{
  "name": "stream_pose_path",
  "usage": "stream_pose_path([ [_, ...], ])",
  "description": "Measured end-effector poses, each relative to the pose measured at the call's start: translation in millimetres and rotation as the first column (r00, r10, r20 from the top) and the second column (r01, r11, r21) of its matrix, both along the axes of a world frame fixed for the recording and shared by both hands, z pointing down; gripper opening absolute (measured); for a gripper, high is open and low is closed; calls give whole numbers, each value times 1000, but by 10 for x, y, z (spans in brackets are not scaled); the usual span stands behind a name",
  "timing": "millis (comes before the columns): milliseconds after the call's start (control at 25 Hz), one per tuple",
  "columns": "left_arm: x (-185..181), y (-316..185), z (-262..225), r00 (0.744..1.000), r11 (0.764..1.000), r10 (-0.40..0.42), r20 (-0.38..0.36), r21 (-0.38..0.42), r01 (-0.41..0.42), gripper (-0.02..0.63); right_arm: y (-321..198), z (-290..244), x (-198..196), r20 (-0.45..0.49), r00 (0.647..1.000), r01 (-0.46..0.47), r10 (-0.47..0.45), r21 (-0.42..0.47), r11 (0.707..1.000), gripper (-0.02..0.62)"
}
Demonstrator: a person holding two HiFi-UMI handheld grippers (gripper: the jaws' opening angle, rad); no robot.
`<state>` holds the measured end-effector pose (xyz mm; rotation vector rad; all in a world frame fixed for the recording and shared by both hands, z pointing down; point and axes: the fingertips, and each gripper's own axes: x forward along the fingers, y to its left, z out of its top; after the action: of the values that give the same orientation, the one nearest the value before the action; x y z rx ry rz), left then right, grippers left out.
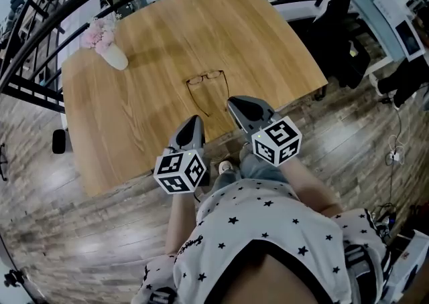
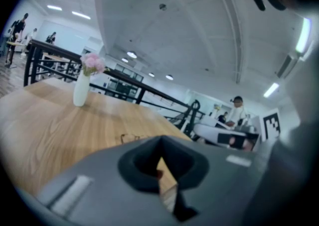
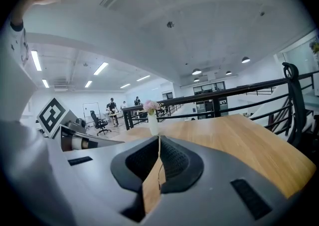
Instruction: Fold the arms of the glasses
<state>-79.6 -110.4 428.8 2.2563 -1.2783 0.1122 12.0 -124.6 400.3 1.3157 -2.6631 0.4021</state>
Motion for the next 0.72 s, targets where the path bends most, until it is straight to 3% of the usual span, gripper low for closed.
stream_pose_path([
  [720, -48, -667, 439, 986, 983, -162, 48, -76, 165, 8, -930, 659, -83, -104, 980, 160, -170, -96, 982, 21],
])
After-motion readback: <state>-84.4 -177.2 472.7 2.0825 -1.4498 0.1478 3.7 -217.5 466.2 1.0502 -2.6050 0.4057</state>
